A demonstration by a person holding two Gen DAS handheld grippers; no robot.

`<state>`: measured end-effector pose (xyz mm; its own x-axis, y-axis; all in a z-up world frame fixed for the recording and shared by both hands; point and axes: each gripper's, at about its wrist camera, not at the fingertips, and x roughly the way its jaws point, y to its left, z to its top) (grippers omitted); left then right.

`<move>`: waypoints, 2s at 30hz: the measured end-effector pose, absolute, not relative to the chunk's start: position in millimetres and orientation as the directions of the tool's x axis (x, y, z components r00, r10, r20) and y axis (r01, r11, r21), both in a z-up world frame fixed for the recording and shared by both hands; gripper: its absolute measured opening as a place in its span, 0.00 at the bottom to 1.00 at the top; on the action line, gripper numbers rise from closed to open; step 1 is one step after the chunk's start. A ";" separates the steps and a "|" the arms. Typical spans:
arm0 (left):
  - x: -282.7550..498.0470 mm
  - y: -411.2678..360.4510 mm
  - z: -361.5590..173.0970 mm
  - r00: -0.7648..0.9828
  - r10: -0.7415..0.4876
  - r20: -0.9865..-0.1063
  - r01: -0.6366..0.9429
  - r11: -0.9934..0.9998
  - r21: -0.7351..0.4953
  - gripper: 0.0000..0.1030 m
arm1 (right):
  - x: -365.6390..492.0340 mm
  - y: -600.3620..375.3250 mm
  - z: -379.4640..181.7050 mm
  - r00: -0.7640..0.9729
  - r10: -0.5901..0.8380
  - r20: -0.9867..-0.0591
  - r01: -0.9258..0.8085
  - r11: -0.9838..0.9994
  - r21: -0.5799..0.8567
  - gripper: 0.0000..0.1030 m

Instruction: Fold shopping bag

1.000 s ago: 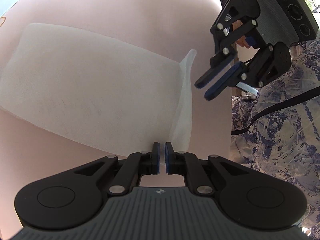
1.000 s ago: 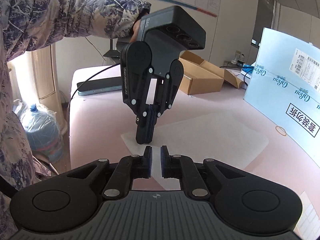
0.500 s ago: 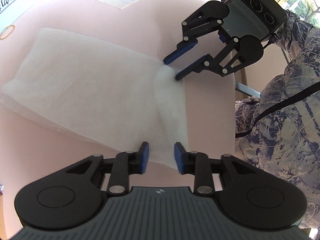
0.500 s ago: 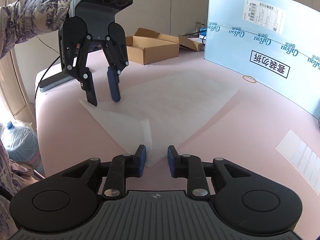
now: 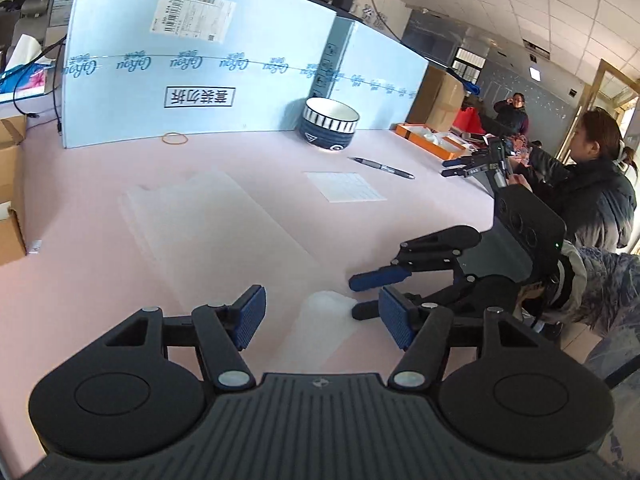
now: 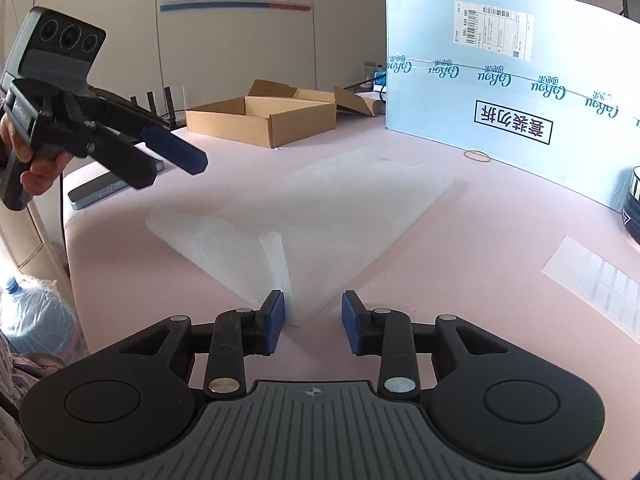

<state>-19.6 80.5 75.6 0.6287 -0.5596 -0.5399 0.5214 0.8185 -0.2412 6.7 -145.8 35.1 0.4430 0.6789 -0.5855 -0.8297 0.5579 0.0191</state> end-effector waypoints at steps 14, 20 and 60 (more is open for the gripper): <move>-1.3 56.9 16.4 0.576 -0.529 -0.623 0.542 0.818 -0.194 0.57 | 0.4 -137.6 50.8 0.476 0.677 -0.562 -0.839 0.540 -0.061 0.28; -2.7 58.6 15.6 0.567 -0.537 -0.624 0.555 0.809 -0.193 0.57 | 6.9 -121.6 50.9 0.412 0.687 -0.599 -0.878 0.475 -0.059 0.15; 38.8 65.2 35.3 0.309 -0.527 -0.792 0.613 0.746 -0.258 0.02 | 22.4 -203.1 29.7 0.321 0.786 -0.528 -0.622 0.596 0.509 0.05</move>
<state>38.8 65.2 35.3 0.3086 -0.5274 -0.7916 0.6134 0.7464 -0.2581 22.4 -203.1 29.7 0.3213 0.7862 -0.5278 -0.6217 0.5956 0.5087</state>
